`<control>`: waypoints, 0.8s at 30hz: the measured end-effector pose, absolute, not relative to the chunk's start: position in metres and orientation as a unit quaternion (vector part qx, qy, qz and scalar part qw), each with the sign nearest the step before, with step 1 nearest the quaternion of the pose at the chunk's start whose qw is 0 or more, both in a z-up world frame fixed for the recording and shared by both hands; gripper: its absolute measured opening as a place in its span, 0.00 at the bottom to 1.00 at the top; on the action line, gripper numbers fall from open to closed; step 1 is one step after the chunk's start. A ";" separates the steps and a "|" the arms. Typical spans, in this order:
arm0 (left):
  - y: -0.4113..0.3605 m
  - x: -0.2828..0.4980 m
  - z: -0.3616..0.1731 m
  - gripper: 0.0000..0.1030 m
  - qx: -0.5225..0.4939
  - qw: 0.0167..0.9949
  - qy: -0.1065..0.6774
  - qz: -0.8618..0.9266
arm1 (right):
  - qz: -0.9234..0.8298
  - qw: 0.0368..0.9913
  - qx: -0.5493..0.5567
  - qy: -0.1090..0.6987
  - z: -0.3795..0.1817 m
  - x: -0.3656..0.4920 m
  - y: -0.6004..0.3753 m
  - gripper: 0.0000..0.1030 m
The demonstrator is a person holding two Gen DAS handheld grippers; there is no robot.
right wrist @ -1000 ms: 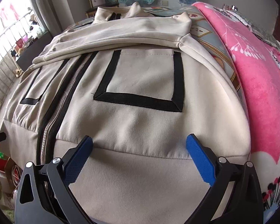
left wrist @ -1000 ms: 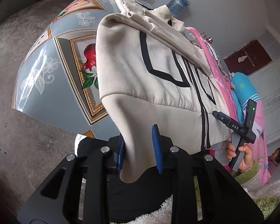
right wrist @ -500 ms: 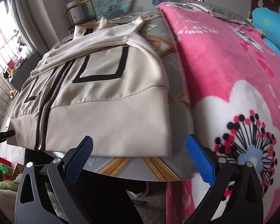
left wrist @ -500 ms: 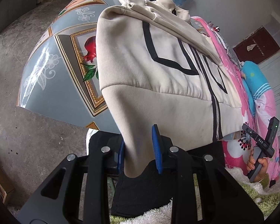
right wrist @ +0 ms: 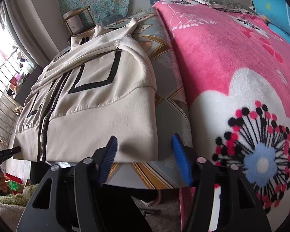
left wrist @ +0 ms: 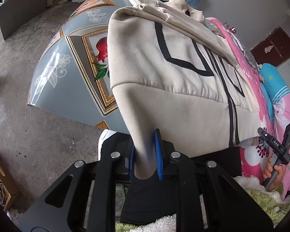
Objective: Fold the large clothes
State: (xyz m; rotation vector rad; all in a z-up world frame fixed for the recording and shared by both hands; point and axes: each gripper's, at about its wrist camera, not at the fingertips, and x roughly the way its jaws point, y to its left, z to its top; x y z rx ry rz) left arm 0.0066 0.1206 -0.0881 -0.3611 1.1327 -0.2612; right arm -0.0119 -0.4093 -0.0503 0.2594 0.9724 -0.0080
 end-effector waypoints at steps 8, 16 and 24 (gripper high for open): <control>0.113 -0.002 -0.065 0.05 -0.141 0.849 0.495 -0.125 | -0.015 0.878 0.094 0.468 -0.044 -0.025 -0.399 0.09; 0.109 0.006 -0.007 0.05 -0.151 0.878 0.424 -0.163 | -0.013 0.896 0.090 0.435 -0.003 -0.013 -0.392 0.06; 0.107 0.057 0.033 0.05 -0.153 0.892 0.381 -0.189 | 0.001 0.916 0.082 0.393 0.035 0.034 -0.379 0.06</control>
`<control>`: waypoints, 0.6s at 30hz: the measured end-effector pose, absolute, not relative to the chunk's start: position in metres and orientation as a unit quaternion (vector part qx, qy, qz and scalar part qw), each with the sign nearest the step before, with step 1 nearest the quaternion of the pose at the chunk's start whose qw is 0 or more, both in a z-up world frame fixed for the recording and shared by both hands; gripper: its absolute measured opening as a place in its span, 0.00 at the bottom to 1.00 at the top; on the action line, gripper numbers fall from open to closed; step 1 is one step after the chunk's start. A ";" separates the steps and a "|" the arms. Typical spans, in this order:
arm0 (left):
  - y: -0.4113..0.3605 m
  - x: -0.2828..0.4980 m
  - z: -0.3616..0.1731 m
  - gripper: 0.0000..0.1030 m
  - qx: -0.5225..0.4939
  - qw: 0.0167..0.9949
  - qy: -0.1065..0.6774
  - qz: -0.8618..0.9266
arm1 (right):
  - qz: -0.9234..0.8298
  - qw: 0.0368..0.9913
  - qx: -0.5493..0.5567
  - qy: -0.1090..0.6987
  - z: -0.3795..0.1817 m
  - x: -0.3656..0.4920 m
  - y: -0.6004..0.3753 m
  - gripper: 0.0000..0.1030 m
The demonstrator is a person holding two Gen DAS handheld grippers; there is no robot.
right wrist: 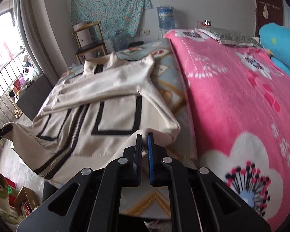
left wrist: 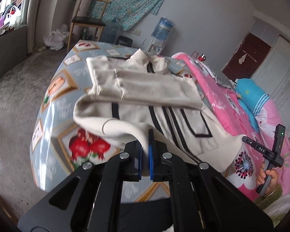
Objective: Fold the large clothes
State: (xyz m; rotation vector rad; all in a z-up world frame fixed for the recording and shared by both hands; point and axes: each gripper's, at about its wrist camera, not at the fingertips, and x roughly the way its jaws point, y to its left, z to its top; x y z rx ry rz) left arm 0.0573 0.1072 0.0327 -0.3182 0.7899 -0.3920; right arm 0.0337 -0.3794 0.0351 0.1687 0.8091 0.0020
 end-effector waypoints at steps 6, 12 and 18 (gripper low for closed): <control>0.114 0.121 0.035 0.05 -0.152 0.893 0.386 -0.175 | 0.009 0.925 0.082 0.372 0.044 0.104 -0.380 0.06; 0.119 0.187 0.000 0.07 -0.163 0.880 0.420 -0.151 | 0.008 0.912 0.117 0.394 0.007 0.188 -0.388 0.06; 0.125 0.208 -0.026 0.14 -0.182 0.865 0.452 -0.123 | 0.011 0.889 0.147 0.432 -0.026 0.223 -0.393 0.13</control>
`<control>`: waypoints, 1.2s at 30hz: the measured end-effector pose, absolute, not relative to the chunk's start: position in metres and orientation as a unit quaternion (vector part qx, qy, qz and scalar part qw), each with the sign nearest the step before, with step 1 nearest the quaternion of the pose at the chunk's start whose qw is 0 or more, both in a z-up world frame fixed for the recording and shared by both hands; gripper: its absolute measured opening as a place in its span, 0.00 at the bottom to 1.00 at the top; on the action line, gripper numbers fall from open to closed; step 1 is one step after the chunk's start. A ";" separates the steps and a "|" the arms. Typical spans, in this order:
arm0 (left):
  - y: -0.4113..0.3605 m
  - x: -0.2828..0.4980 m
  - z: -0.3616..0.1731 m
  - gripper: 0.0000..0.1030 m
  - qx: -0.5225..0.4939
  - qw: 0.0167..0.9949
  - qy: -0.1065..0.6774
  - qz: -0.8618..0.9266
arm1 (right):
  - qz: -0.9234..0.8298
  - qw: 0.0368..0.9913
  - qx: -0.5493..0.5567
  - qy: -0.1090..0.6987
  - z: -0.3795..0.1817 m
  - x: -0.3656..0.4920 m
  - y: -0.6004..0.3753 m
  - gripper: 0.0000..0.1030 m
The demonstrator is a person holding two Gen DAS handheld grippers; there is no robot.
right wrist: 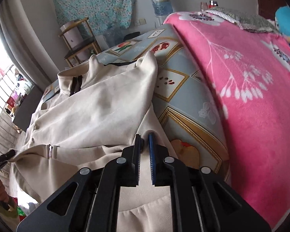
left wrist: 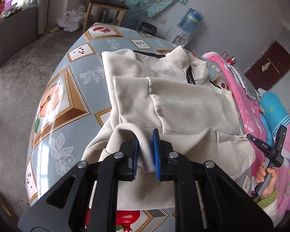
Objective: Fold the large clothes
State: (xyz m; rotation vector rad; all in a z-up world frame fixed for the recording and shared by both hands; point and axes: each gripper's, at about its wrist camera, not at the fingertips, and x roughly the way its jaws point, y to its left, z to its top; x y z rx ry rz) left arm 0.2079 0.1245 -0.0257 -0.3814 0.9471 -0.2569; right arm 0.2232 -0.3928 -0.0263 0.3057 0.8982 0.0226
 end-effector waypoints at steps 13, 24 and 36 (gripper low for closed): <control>0.128 0.115 0.002 0.38 -0.131 0.886 0.435 -0.092 | 0.095 0.903 0.193 0.372 0.020 0.146 -0.381 0.81; 0.117 0.073 -0.052 0.38 -0.167 0.853 0.484 -0.098 | 0.048 0.884 0.192 0.424 -0.003 0.104 -0.374 0.82; 0.137 0.096 -0.074 0.44 -0.271 0.839 0.459 -0.112 | 0.035 0.858 0.207 0.468 -0.038 0.099 -0.377 0.82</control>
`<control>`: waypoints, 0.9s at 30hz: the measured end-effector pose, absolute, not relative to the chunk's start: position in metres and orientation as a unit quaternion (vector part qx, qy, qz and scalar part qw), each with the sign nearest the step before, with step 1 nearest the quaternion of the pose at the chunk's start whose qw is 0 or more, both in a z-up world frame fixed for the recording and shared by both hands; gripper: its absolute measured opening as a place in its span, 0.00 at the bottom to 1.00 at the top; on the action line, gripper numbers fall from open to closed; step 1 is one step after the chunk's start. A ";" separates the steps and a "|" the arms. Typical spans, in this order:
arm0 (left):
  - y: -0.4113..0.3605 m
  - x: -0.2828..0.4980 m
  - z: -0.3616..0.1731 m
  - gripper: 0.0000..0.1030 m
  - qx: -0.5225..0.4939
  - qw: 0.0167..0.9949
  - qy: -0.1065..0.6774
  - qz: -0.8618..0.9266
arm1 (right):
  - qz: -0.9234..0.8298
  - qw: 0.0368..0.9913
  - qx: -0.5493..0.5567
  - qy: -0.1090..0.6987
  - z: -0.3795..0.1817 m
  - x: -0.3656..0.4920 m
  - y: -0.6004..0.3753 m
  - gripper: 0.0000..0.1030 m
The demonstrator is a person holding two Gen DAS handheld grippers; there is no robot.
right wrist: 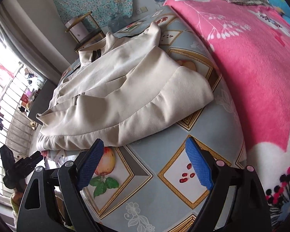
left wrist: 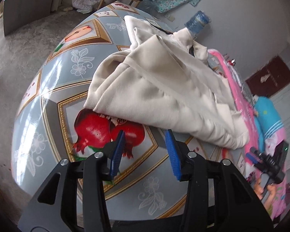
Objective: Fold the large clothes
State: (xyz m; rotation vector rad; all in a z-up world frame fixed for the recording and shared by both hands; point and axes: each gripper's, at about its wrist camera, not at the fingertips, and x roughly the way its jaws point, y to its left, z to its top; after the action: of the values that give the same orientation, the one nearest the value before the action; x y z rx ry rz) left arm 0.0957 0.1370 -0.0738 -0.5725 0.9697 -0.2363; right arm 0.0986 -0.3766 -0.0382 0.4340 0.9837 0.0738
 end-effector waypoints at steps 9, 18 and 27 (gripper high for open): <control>0.160 0.123 -0.085 0.45 -0.375 0.819 0.421 -0.106 | 0.006 0.837 0.311 0.450 -0.060 0.122 -0.411 0.78; 0.142 0.141 -0.080 0.24 -0.330 0.847 0.415 -0.043 | -0.040 0.848 0.329 0.414 -0.064 0.149 -0.415 0.40; 0.080 0.114 -0.002 0.06 -0.073 0.940 0.331 -0.031 | -0.060 0.904 0.186 0.379 -0.007 0.145 -0.374 0.09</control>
State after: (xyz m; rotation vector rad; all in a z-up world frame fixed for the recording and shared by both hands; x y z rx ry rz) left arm 0.1139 0.0801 -0.0019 -0.1494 0.6752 -0.0624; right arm 0.1450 -0.3744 -0.0072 0.3837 0.7837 -0.1241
